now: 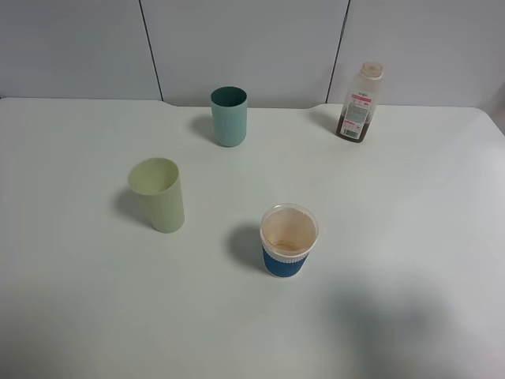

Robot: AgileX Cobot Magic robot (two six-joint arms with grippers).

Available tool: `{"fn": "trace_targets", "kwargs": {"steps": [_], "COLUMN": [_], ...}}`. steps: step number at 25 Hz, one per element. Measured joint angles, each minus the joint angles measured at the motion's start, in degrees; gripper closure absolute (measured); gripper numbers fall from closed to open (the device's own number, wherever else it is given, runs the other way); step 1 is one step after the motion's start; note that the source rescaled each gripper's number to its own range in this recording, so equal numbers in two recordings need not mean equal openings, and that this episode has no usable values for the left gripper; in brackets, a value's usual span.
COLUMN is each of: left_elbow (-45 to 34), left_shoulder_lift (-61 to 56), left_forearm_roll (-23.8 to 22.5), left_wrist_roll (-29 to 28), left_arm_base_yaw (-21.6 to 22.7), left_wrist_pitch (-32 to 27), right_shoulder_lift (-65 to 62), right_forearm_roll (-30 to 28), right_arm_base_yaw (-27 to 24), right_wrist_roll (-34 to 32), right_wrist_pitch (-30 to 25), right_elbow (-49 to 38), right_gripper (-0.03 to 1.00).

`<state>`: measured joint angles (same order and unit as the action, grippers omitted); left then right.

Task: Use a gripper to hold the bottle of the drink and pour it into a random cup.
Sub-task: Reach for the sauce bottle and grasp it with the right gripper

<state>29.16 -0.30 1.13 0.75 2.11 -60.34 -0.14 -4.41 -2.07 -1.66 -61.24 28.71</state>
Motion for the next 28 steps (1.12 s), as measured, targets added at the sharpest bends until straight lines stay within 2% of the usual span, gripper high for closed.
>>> {"fn": "trace_targets", "kwargs": {"steps": [5, 13, 20, 28], "left_elbow": [0.0, 0.0, 0.0, 0.0], "left_shoulder_lift": [0.0, 0.0, 0.0, 0.0], "left_forearm_roll": [-0.1, -0.1, -0.1, -0.1], "left_wrist_roll": [0.0, 0.1, 0.1, 0.0], "left_arm_base_yaw": [0.0, 0.0, 0.0, 0.0], "left_wrist_pitch": [0.0, 0.0, 0.0, 0.0], "right_shoulder_lift": [1.8, 17.6, 28.9, 37.1], "right_forearm_roll": [0.0, -0.5, -0.9, -3.0], "right_arm_base_yaw": [0.0, 0.0, 0.0, 0.0], "right_wrist_roll": [0.0, 0.0, 0.0, 0.0], "right_wrist_pitch": [0.0, 1.7, 6.0, 10.1], "right_elbow": [0.4, 9.2, 15.6, 16.0], "right_gripper": [0.04, 0.06, 0.07, 0.07]}}
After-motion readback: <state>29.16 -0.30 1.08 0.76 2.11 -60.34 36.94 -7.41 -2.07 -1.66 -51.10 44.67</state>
